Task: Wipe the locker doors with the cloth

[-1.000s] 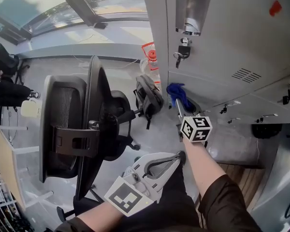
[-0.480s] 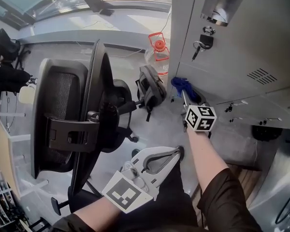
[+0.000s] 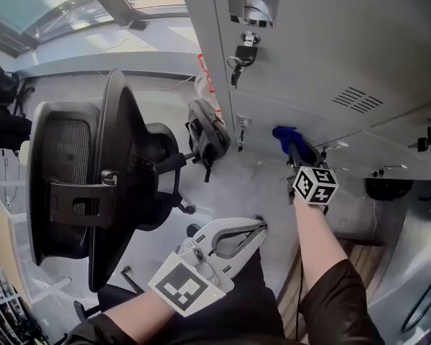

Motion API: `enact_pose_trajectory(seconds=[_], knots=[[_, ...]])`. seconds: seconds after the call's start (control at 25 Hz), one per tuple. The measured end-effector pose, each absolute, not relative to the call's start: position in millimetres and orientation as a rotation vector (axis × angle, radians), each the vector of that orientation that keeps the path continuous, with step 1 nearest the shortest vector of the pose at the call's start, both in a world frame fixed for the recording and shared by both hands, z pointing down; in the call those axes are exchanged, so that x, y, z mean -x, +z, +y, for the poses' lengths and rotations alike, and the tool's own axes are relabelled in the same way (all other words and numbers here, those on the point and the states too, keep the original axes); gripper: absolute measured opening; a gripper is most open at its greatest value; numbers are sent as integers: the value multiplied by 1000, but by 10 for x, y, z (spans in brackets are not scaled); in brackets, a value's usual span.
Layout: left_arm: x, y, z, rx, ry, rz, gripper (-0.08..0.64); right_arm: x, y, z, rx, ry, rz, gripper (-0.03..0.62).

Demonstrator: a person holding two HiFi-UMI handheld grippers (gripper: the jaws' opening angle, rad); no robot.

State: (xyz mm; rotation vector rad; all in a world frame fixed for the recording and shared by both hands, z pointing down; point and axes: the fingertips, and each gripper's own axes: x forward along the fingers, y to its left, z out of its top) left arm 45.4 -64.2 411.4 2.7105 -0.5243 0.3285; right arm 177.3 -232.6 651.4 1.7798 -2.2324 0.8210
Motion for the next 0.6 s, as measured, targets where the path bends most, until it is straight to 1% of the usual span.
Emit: enact_pose_trajectory(seconds=[0.2,0.36,0.48,0.6], knots=[[-593,4115,-591,-2724,339,-480,8,-2222,6519,-2155,-1899,858,-2161,78],[-606,4114,-569,-2721,347,-472,8,-2385,6550,-2056,-1962,884,-2113,78],[-561,4109,-568,-2723,353,-475,8,-2188,6632,-2030,-1917,911,-2129,77],[-476,4111,-583,-2720,356,-493,8,-1767,6737,-2070,-1816,929,-2178,77]])
